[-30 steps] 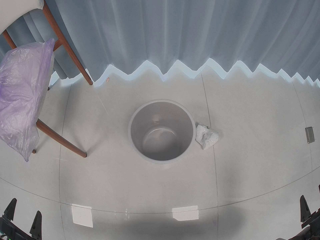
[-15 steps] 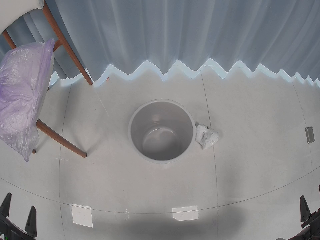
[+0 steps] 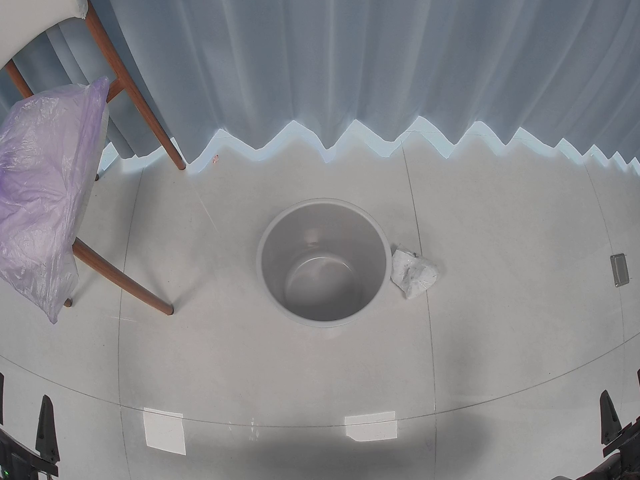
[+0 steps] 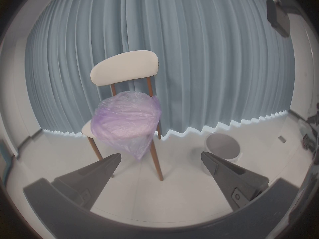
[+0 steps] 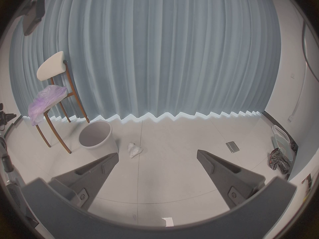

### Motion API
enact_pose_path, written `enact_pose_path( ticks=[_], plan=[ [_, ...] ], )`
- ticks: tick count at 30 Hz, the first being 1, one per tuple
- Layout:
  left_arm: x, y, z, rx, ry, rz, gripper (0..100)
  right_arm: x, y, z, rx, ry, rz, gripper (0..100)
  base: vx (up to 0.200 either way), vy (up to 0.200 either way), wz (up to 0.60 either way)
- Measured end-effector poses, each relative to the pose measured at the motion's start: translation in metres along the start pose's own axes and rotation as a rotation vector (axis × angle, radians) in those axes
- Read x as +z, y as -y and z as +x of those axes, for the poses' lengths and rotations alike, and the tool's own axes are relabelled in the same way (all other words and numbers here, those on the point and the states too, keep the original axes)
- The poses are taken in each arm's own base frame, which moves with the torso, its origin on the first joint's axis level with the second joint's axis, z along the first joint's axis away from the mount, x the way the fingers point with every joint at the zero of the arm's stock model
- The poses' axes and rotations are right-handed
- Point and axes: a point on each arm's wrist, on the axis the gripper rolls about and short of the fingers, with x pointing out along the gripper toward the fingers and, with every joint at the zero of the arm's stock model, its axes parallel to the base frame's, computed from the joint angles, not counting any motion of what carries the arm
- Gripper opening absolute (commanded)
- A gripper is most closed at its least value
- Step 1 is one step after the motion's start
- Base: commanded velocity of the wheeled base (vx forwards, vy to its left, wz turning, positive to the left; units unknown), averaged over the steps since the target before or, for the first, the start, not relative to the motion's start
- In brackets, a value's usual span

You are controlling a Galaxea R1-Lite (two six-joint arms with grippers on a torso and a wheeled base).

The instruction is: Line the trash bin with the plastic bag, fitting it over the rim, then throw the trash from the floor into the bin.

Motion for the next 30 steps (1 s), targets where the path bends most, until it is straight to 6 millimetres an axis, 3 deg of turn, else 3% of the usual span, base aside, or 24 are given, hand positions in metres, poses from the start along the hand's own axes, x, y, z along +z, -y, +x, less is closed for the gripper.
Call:
enact_pose_path(
  ticks=[6,15,30],
  plan=[
    [0.0,-0.001,0.0,0.033,-0.005,0.124,100,0.0,0.0,0.0,0.0,0.0,0.0,100,0.0,0.0,0.0],
    [0.0,0.0,0.0,-0.001,-0.003,0.159,100,0.0,0.0,0.0,0.0,0.0,0.0,100,0.0,0.0,0.0],
    [0.033,0.003,0.008,-0.209,0.023,0.121,100,0.0,0.0,0.0,0.0,0.0,0.0,100,0.0,0.0,0.0]
  ],
)
